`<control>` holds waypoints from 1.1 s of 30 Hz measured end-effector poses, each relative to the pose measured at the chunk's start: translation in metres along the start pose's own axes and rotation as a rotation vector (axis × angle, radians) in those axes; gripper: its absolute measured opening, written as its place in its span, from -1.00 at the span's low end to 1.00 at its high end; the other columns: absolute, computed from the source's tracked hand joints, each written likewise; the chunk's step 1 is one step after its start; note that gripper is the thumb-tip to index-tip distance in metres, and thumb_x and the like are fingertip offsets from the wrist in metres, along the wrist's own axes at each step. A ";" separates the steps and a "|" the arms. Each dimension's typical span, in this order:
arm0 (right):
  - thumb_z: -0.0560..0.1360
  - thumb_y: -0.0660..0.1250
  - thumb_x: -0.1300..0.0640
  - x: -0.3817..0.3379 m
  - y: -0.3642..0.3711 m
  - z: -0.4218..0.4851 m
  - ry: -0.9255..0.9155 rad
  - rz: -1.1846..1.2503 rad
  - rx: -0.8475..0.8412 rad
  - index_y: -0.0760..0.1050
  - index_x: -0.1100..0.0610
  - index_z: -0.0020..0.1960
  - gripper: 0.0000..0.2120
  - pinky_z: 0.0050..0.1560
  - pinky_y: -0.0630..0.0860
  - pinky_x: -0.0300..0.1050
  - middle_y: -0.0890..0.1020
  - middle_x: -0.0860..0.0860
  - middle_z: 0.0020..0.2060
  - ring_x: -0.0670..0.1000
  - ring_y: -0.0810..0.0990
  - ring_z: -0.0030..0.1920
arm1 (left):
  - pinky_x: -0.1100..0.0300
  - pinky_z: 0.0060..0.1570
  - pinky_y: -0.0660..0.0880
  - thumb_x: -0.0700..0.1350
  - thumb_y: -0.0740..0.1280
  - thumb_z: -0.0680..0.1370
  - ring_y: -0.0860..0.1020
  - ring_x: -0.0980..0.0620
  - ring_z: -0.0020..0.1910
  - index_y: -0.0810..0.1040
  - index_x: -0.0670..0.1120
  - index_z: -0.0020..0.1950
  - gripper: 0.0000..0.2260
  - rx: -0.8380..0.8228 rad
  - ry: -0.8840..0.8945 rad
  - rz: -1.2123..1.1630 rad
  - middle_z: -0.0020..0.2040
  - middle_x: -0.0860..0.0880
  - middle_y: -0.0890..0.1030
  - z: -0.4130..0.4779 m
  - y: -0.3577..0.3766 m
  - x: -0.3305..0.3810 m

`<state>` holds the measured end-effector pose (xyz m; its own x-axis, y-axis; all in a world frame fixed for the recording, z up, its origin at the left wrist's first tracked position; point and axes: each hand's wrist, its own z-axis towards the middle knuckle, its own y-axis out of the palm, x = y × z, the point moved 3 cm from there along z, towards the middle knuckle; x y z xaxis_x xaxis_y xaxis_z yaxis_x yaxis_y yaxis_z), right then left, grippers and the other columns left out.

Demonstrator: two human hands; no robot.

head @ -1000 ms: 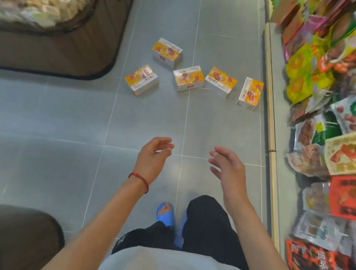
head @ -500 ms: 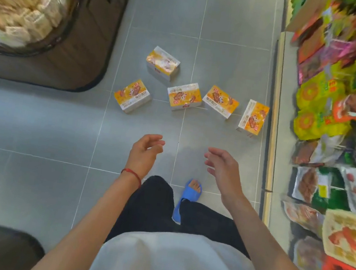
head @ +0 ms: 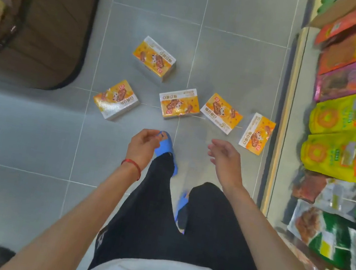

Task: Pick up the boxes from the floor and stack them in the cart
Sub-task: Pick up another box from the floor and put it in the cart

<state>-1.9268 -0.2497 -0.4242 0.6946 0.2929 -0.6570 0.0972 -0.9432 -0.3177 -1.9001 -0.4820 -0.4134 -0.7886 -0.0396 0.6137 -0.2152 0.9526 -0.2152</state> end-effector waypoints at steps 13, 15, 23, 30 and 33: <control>0.58 0.35 0.09 0.054 0.080 0.261 0.010 -0.376 -0.135 0.61 0.04 0.19 -0.80 0.02 0.50 -0.24 0.69 -0.08 0.06 -0.11 0.63 0.04 | 0.32 -0.11 0.43 -0.20 0.31 0.59 0.60 -0.06 0.08 0.58 -0.06 0.16 -0.83 0.032 -0.212 0.174 0.09 -0.07 0.63 0.259 0.055 -0.062; 0.56 0.37 0.09 0.073 0.096 0.303 -0.020 -0.474 -0.177 0.59 0.06 0.24 -0.74 0.03 0.43 -0.20 0.64 -0.07 0.12 -0.12 0.58 0.04 | 0.48 -0.22 0.39 -0.21 0.29 0.60 0.55 0.01 0.01 0.57 -0.13 0.24 -0.78 0.055 -0.216 0.188 0.08 -0.06 0.61 0.300 0.066 -0.085; 0.51 0.40 -0.03 0.160 0.151 0.448 -0.198 -0.764 -0.198 0.35 0.11 0.51 -0.38 0.50 0.30 0.07 0.40 0.10 0.44 0.10 0.30 0.52 | 0.20 0.26 0.38 -0.08 0.40 0.57 0.46 0.02 0.35 0.40 -0.07 0.43 -0.55 0.118 -0.152 0.147 0.39 0.02 0.46 0.454 0.096 -0.182; 0.40 0.47 -0.26 0.211 0.190 0.546 -0.374 -1.050 -0.198 0.05 0.19 0.64 0.04 0.60 -0.13 0.30 0.23 0.16 0.59 0.19 0.04 0.64 | 0.08 0.36 0.45 0.08 0.64 0.27 0.43 0.08 0.41 0.14 -0.01 0.56 0.01 -0.019 -0.133 0.034 0.48 0.03 0.36 0.547 0.123 -0.242; 0.35 0.49 -0.29 0.220 0.194 0.556 -0.428 -1.118 -0.181 -0.04 0.19 0.65 0.15 0.59 -0.24 0.31 0.21 0.10 0.61 0.11 0.03 0.65 | 0.21 0.14 0.58 -0.13 0.65 0.18 0.59 0.20 0.18 0.22 0.11 0.36 -0.11 -0.065 -0.016 0.053 0.27 0.06 0.52 0.560 0.134 -0.248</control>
<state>-2.1512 -0.2810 -1.0107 -0.1251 0.9563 -0.2644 0.6150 -0.1344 -0.7770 -2.0565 -0.5138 -1.0201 -0.8069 0.0069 0.5907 -0.1356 0.9711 -0.1965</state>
